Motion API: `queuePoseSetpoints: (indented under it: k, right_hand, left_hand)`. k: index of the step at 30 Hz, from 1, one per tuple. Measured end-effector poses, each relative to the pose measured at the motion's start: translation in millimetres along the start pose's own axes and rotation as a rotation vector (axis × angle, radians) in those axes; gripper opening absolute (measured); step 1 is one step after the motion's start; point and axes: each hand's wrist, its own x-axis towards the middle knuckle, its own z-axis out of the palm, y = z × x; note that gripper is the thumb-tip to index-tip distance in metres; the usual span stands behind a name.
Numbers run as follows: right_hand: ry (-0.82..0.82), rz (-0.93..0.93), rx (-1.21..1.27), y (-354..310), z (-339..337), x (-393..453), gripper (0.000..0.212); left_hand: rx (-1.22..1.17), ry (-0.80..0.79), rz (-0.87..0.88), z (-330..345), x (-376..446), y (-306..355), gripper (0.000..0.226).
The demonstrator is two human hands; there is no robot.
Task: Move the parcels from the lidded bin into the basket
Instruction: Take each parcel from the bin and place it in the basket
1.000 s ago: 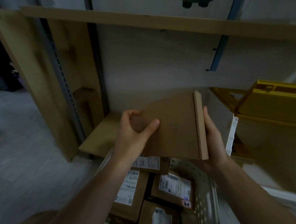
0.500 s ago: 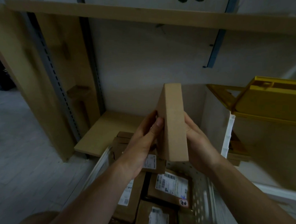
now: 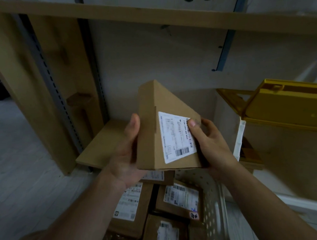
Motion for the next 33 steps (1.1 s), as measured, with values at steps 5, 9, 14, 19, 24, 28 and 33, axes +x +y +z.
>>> queuePoseSetpoints:
  k: [5,9,14,19,24,28,33]
  right_hand:
    - [0.182,-0.058,0.058,-3,-13,5,0.085]
    - [0.261,-0.096,0.108,-6,-21,6,0.046]
    - [0.307,-0.122,0.119,-10,-22,5,0.028]
    - [0.274,-0.118,0.116,-13,-20,0,0.032]
    - [0.115,-0.147,0.142,-13,-22,-2,0.033]
    - [-0.055,-0.147,0.029,-11,-21,-4,0.067]
    - [0.061,-0.136,0.383,-12,-24,1,0.066]
  left_hand:
    - [0.178,0.299,0.008,-10,0,14,0.052]
    - [0.292,0.403,0.091,-14,2,18,0.042]
    - [0.324,0.505,0.106,-17,3,17,0.025]
    - [0.329,0.568,0.097,-20,5,15,0.023]
    - [0.265,0.622,0.167,-24,9,15,0.03]
    - [0.207,0.596,0.196,-28,11,15,0.048]
    - [0.419,0.647,0.168,-34,8,13,0.023]
